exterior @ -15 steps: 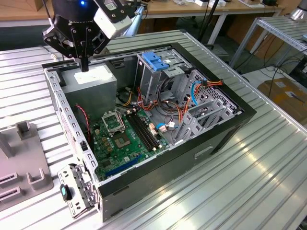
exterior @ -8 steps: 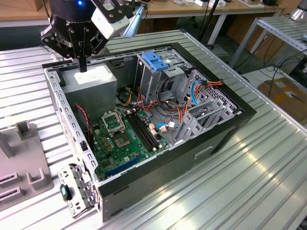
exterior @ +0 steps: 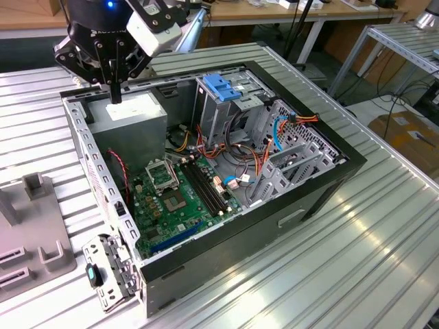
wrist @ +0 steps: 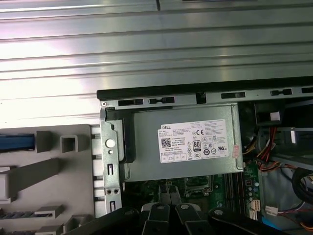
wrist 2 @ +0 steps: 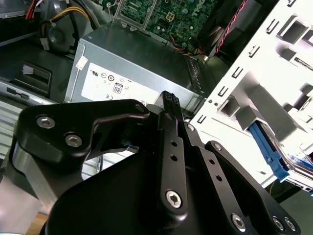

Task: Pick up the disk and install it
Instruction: 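Reach for the disk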

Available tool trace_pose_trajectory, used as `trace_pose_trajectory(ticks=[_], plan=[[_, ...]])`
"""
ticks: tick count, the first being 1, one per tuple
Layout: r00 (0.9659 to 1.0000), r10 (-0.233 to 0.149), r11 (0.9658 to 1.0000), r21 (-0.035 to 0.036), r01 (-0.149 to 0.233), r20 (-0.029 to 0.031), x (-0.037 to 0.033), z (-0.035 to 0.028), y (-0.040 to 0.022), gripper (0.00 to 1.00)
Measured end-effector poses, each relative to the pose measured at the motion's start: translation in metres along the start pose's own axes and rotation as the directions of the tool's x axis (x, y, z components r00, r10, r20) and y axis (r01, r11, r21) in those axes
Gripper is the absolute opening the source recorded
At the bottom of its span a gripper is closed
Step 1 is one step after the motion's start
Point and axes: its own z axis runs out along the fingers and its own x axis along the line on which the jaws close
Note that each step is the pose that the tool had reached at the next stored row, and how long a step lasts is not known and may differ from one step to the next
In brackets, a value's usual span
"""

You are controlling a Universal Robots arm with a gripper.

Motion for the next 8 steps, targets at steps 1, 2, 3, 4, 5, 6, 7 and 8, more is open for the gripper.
trace_pose_trajectory(ticks=[1,2,3,4,5,6,7,8], plan=[[1.0000,0.000,1.0000,0.0000,0.000,0.0001,0.0006,0.0000,0.0000,0.11],[1.0000,0.000,1.0000,0.0001,0.000,0.0000,0.0009,0.0000,-0.0001,0.11],[1.0000,0.000,1.0000,0.0000,0.000,0.0000,0.0012,0.0000,-0.0001,0.11],[1.0000,0.000,1.0000,0.0000,0.000,0.0000,0.0019,-0.0001,-0.0001,0.11],[1.0000,0.000,1.0000,0.0000,0.000,0.0000,0.0023,0.0000,-0.0002,0.11],[1.0000,0.000,1.0000,0.0000,0.000,0.0001,0.0026,0.0000,-0.0002,0.11],[1.0000,0.000,1.0000,0.0000,0.000,0.0000,0.0031,-0.0001,-0.0002,0.11],[1.0000,0.000,1.0000,0.0000,0.000,0.0000,0.0035,-0.0001,-0.0003,0.11]])
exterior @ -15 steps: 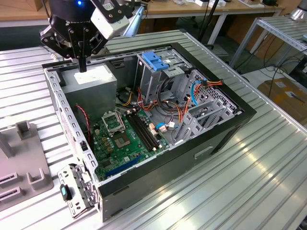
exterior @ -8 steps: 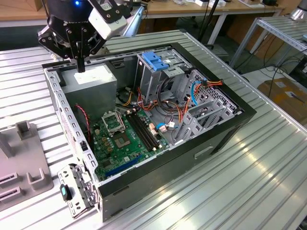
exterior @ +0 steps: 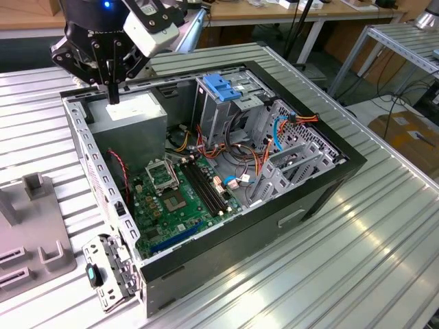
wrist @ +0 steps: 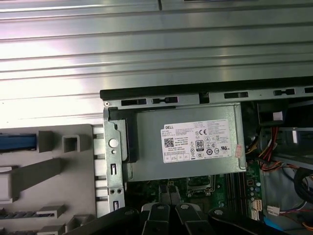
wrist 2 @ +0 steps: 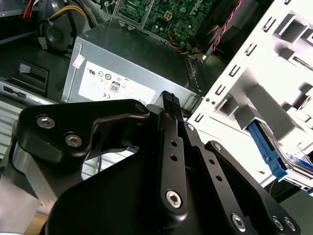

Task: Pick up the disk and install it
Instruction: 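Reach for the disk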

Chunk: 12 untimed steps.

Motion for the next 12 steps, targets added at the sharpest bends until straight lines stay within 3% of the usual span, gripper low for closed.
trace_pose_trajectory(ticks=[7,12], plan=[[1.0000,0.000,1.0000,0.0000,0.000,0.0000,0.0032,-0.0001,-0.0003,0.11],[1.0000,0.000,1.0000,0.0000,0.000,0.0000,0.0098,-0.0003,-0.0008,0.11]])
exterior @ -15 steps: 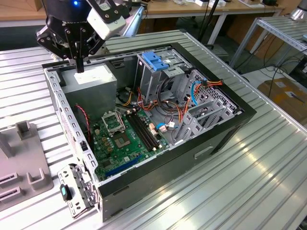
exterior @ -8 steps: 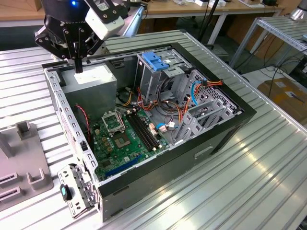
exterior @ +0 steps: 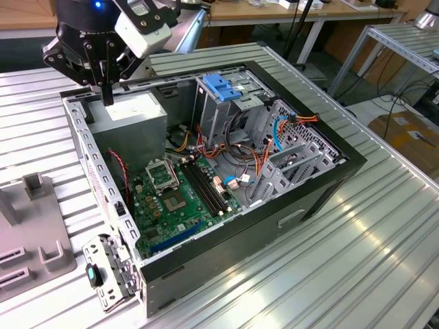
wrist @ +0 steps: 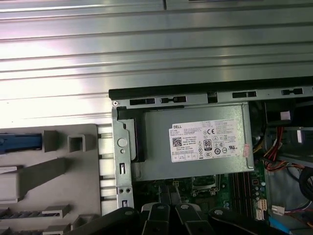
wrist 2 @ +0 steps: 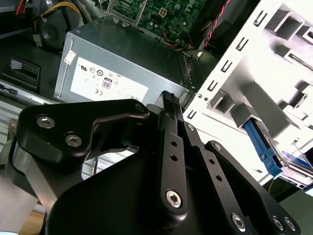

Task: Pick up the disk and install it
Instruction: 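Reach for the disk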

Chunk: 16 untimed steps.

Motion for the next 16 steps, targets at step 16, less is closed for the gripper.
trace_pose_trajectory(ticks=[16], plan=[[1.0000,0.000,1.0000,0.0000,0.000,0.0000,0.0041,-0.0001,-0.0003,0.11]])
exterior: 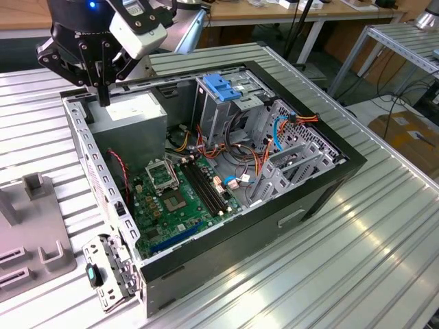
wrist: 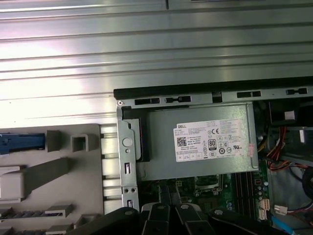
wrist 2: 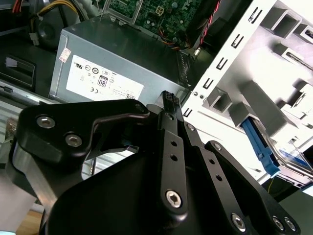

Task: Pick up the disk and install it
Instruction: 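Reach for the disk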

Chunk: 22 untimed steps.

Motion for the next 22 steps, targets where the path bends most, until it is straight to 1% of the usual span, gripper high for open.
trace_pose_trajectory(ticks=[22], plan=[[1.0000,0.000,1.0000,0.0000,0.000,0.0000,0.0071,-0.0002,-0.0005,0.11]])
